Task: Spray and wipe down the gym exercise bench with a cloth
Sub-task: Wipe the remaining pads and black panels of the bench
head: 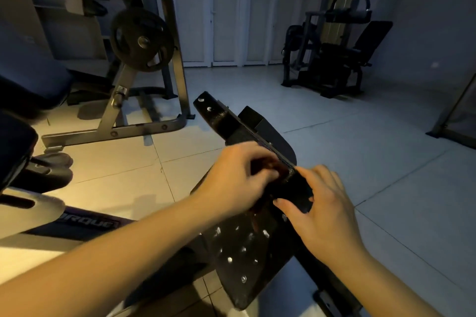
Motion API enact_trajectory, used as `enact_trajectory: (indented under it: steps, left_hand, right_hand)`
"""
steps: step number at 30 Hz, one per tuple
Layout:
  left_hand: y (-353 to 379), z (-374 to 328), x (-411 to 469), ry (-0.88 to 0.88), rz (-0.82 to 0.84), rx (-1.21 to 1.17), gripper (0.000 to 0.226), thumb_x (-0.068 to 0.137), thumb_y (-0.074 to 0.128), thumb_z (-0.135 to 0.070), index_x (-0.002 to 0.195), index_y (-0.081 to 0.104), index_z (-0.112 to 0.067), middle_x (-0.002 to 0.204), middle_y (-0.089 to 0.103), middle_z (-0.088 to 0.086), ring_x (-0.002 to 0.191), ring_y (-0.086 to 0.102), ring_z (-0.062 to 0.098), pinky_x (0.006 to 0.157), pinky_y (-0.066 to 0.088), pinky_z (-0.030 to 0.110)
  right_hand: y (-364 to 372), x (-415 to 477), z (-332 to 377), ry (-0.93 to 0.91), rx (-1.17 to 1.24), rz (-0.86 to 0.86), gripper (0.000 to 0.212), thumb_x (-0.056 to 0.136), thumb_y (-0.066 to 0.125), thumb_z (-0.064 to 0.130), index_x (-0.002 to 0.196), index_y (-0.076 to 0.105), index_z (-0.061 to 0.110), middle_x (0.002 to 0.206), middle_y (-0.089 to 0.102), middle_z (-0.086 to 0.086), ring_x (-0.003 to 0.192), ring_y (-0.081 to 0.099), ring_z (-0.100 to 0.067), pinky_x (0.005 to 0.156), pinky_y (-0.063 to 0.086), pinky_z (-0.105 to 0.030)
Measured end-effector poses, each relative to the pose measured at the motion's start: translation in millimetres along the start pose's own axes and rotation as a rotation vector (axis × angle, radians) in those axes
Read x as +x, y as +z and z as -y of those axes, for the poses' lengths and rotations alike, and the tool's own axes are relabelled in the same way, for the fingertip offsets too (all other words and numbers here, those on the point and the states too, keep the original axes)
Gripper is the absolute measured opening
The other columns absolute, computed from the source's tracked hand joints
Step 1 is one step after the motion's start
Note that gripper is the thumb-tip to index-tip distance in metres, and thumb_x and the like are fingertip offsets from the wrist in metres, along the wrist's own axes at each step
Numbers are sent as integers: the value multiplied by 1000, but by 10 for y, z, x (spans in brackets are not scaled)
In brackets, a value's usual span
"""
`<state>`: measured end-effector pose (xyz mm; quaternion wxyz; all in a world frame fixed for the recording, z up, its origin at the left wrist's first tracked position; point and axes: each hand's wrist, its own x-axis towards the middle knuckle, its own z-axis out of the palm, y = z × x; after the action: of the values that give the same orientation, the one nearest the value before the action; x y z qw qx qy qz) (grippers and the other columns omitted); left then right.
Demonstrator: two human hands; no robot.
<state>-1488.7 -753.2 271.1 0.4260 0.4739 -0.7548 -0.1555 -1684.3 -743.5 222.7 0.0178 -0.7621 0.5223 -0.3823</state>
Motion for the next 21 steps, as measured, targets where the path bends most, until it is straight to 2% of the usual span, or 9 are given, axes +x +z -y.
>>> enact_trajectory:
  steps: [2,6,8,10,13,15,18,20,21]
  left_hand:
    - [1,2,-16,39,-18,20,22,93,73,-23,115,73,-26,104,66,-17,102,62,1,89,52,20]
    - [-196,363,369,-166,-160,-23,24,95,70,-20,120,70,-21,110,64,-16,112,63,10,85,55,20]
    - [-197,397,444,-194,-243,52,25,95,71,-20,120,71,-20,112,66,-13,111,63,8,94,56,27]
    - [-112,276,317,-148,-199,24,25,94,72,-19,119,72,-20,114,69,-10,109,63,5,98,55,33]
    - [-30,30,-35,5,-23,-2,24,93,73,-22,117,73,-24,106,67,-15,102,62,1,91,54,23]
    - [-44,54,-46,74,1,130,26,93,72,-26,120,72,-25,107,64,-16,101,61,2,87,52,20]
    - [-173,282,294,-86,-127,244,27,95,71,-23,122,71,-21,115,66,-5,102,59,6,84,48,17]
    - [-243,351,413,-165,-201,220,25,95,71,-21,120,72,-19,116,70,-1,100,61,7,87,54,23]
    - [-234,325,390,-165,-183,187,24,95,71,-21,119,72,-19,115,70,-2,100,62,7,90,55,27]
  right_hand:
    - [1,3,-7,3,-3,1,65,81,67,58,135,56,25,112,49,14,110,46,-7,83,55,-31]
    - [1,12,-8,12,-14,11,71,80,64,63,140,53,25,119,48,14,116,46,-8,88,55,-32]
    - [-6,-1,-7,12,-16,19,72,82,64,63,141,52,25,122,48,13,117,46,-8,88,55,-30]
    - [-13,-6,-3,10,-10,20,70,82,64,62,140,52,25,121,48,13,116,45,-8,87,55,-30]
    - [-13,-1,1,7,-13,15,67,82,67,59,139,53,26,118,47,14,114,44,-6,85,54,-30]
    - [-9,9,-2,8,-16,15,67,82,67,60,138,53,26,117,47,14,114,44,-7,85,54,-30]
    - [-7,10,-11,5,-23,18,68,83,68,60,139,53,25,120,48,12,116,45,-8,87,55,-32]
    - [-13,5,-9,5,-27,14,68,83,69,59,140,53,24,122,49,11,117,45,-9,88,54,-30]
    - [-16,5,-10,0,-29,13,68,83,68,59,140,52,25,122,49,11,117,45,-8,87,53,-29]
